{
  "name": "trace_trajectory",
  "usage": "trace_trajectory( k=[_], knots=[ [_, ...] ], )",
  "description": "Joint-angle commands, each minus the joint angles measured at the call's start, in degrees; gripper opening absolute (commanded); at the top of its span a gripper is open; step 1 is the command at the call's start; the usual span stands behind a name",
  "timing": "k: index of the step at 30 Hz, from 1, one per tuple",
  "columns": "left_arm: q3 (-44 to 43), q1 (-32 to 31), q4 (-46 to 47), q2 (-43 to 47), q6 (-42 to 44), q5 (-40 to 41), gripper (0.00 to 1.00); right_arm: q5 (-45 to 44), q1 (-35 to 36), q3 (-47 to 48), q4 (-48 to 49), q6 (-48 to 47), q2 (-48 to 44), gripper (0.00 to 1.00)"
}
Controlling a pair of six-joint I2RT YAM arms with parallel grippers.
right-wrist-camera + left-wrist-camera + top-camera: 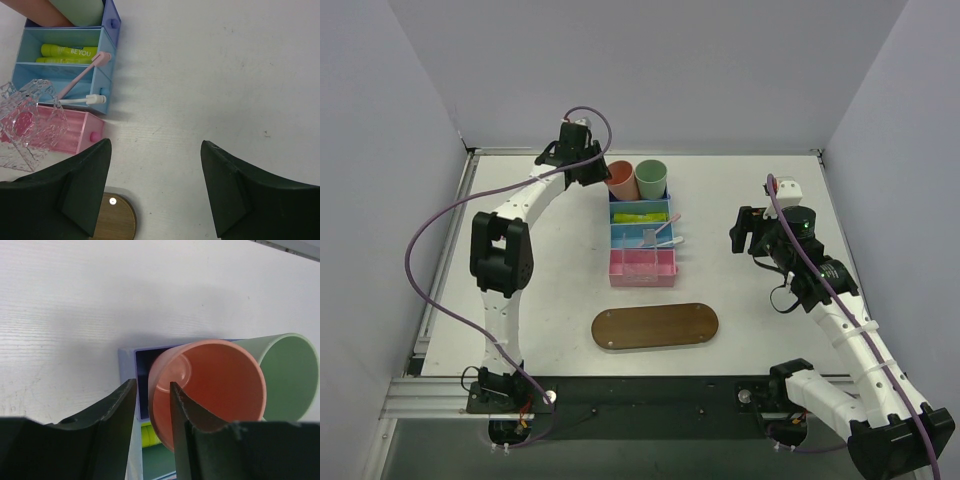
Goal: Prepare toiletry sets of a toothbrush and toothpaste on the tray
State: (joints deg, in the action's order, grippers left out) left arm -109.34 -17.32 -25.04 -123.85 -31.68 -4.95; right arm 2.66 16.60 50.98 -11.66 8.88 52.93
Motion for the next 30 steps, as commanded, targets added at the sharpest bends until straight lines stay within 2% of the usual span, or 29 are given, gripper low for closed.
trace_trajectory(
  k=[1,11,17,24,30],
  knots=[
    [-3.16,0.01,-0.71,-0.25,0.83,1.61,0.4,0.16,0.45,2.19,0.15,-0.62,-0.19,0.67],
    [-3.16,-0.08,-0.45,0.89,1.36,2.57,0.2,-0.11,0.45,1.84,0.23,-0.71,0.51,0.66],
    [-3.42,-0.08,-0.8,1.77,2.59,2.93,0.01,-0.02,0.36,1.58,0.41,-0.71,0.77,0.66],
    [-5.27,-0.61,-1.94,2.74,5.04,4.51,0.0,-0.02,0.45,1.31,0.59,-0.54,0.86,0.66],
    [-6.85,-2.1,-3.09,4.32,8.91,10.22,0.0,-0.02,0.45,1.23,0.5,-0.53,1.13,0.66]
  ],
)
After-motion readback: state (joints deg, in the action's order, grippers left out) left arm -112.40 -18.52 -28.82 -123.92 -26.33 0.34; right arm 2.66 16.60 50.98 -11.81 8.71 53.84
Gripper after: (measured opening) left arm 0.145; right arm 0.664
